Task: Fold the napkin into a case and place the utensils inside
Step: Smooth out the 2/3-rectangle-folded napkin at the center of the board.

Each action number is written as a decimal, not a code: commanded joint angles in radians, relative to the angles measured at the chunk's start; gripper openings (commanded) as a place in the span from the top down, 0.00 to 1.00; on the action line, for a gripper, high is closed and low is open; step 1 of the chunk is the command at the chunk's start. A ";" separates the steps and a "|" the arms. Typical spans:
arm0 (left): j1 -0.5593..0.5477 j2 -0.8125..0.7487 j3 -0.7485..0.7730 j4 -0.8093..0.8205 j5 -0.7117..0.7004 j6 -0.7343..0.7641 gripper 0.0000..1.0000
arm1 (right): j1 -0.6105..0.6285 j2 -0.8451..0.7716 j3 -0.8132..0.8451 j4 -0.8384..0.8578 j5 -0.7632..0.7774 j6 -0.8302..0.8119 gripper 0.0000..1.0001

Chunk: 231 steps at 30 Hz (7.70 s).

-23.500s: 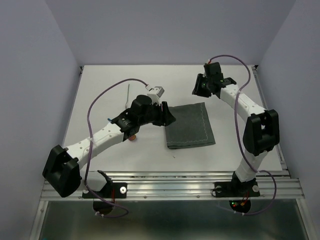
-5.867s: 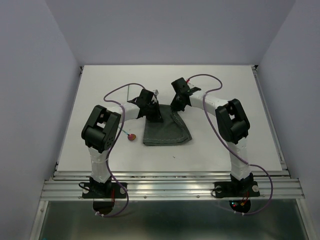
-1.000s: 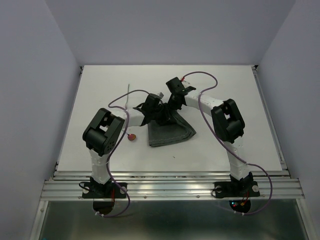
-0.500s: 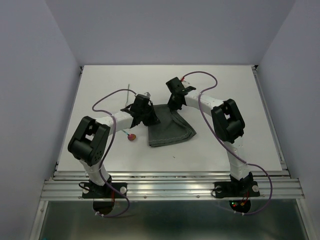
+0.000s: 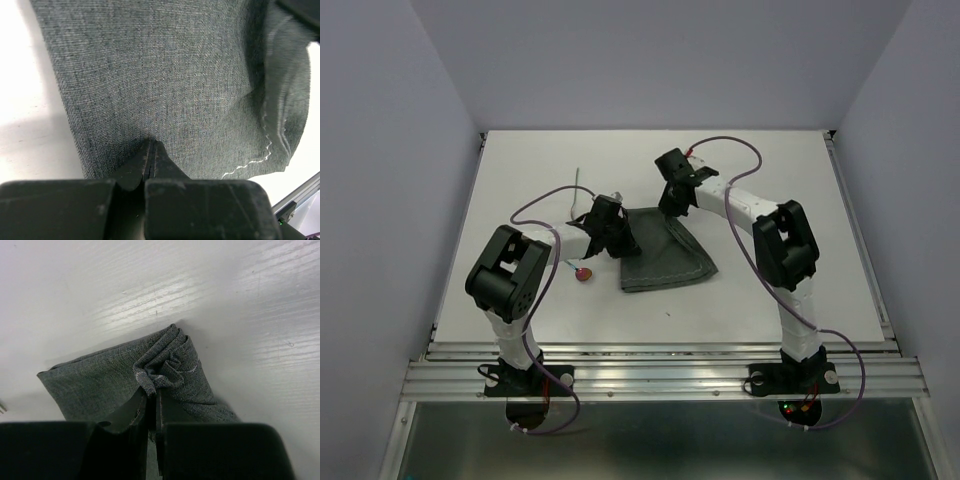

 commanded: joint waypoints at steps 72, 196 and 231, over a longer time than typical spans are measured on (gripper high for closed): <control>0.083 -0.213 0.051 -0.191 -0.018 0.142 0.60 | -0.029 0.320 0.456 -0.596 0.135 0.559 0.99; -0.254 0.163 0.209 -0.065 0.304 0.322 1.00 | -0.205 -0.026 -0.084 -0.145 0.079 0.076 0.57; -0.254 0.143 0.269 -0.091 0.361 0.347 1.00 | -0.256 -0.315 -0.331 0.085 -0.053 -0.189 0.46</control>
